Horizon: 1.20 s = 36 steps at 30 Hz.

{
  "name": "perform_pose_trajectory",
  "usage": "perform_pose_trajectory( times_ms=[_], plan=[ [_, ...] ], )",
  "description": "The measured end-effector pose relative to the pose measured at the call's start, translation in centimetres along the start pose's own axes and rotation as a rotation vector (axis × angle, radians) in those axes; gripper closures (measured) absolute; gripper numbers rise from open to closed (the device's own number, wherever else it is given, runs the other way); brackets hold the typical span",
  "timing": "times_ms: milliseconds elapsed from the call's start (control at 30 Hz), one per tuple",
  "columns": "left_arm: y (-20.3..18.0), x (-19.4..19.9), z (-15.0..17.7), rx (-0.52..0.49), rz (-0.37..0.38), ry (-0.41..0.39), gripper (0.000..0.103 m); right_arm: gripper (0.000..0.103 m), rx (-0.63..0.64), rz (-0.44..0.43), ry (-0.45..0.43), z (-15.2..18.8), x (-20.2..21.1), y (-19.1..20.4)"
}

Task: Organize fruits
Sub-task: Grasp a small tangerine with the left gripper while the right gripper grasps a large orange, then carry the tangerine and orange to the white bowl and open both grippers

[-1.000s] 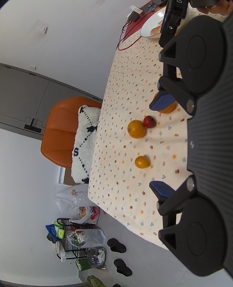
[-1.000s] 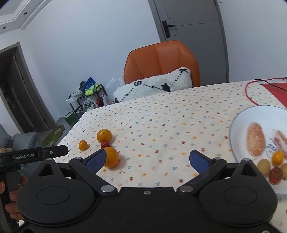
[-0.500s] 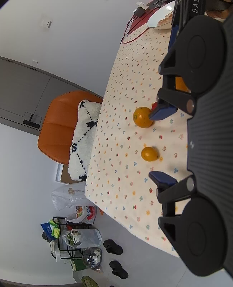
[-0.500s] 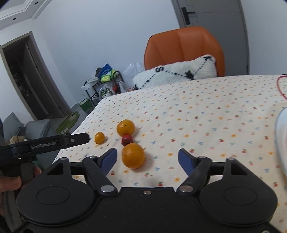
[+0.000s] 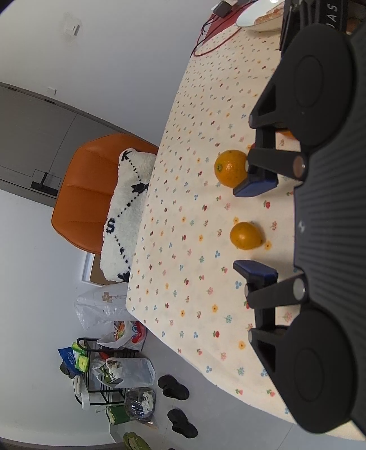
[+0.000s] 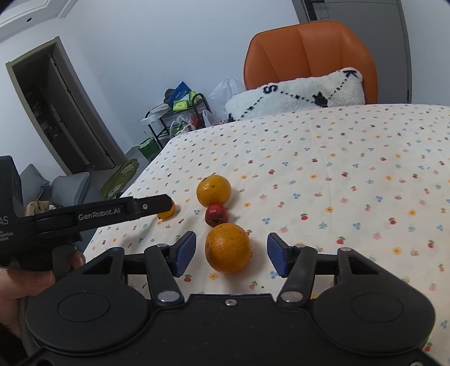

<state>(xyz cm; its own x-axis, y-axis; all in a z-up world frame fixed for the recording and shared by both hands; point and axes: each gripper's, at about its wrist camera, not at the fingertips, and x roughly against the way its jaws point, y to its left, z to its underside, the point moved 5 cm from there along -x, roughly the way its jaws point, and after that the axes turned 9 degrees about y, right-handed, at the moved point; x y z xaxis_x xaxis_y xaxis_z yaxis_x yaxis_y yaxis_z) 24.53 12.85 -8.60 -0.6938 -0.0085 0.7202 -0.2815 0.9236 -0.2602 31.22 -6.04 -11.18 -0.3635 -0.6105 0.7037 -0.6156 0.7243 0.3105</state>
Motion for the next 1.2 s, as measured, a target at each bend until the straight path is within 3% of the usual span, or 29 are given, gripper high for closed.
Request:
perform_pose_trajectory(
  times_ms=[100, 133, 233, 700, 1200],
  plan=[
    [0.0, -0.8, 0.1, -0.003, 0.001, 0.014, 0.061, 0.059, -0.002, -0.011, 0.013, 0.2, -0.6, 0.0],
    [0.0, -1.1, 0.2, -0.004, -0.001, 0.018, 0.067, 0.064, -0.005, -0.016, 0.019, 0.2, -0.8, -0.1],
    [0.0, -1.3, 0.4, 0.000, -0.012, 0.002, 0.081, 0.066, -0.011, -0.028, 0.009, 0.3, -1.1, -0.3],
    [-2.1, 1.6, 1.0, -0.033, 0.037, -0.021, 0.082, 0.067, -0.045, 0.010, -0.043, 0.8, 1.8, -1.3],
    [-7.0, 5.0, 1.6, -0.102, 0.089, -0.067, 0.082, 0.067, -0.070, 0.042, -0.127, 1.6, 7.1, -3.1]
  ],
)
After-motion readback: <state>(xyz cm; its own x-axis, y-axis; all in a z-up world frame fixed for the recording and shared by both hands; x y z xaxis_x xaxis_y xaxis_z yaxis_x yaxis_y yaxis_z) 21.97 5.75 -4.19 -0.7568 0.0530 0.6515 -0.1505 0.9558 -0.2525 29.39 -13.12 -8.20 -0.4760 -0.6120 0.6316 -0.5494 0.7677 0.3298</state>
